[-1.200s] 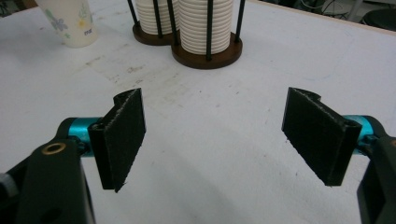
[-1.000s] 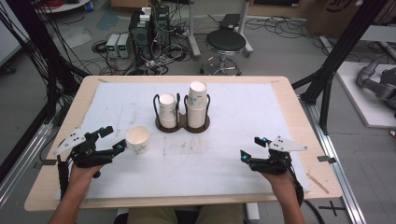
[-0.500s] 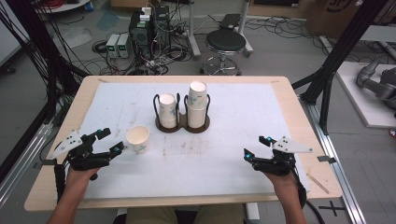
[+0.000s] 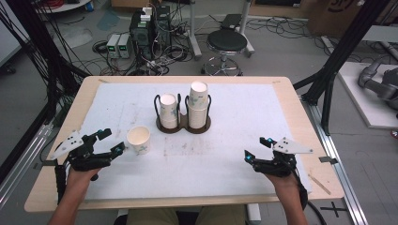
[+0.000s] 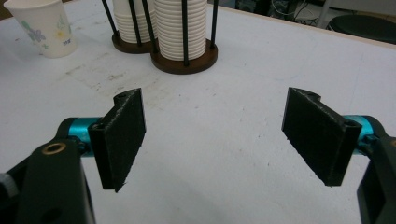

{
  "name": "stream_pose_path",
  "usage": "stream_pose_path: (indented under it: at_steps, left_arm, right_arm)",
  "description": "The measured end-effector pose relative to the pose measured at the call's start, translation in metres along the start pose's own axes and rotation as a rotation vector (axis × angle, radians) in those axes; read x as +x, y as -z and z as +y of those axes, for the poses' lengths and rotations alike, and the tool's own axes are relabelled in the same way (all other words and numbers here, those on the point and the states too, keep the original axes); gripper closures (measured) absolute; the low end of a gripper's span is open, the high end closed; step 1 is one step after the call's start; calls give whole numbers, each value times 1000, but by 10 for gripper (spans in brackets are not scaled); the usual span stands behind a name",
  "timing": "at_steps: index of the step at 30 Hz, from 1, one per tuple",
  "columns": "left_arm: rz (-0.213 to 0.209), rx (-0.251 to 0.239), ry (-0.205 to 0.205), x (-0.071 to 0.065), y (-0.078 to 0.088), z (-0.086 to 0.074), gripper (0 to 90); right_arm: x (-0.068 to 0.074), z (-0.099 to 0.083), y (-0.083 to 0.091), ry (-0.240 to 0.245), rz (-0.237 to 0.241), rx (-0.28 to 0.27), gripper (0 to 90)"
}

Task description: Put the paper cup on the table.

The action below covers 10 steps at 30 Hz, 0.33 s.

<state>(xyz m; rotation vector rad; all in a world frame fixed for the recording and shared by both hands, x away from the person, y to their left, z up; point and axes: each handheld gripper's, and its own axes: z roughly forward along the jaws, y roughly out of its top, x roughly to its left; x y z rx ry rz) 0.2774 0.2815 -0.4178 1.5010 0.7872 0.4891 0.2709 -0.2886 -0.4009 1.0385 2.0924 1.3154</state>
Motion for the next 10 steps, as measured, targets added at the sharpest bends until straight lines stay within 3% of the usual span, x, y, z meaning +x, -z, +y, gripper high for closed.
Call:
stream_pose_path:
  at_steps: [10]
  left_arm:
    - [15, -5, 5, 4, -3, 0, 170]
  right_arm:
    - [-3, -2, 1, -9, -4, -2, 222]
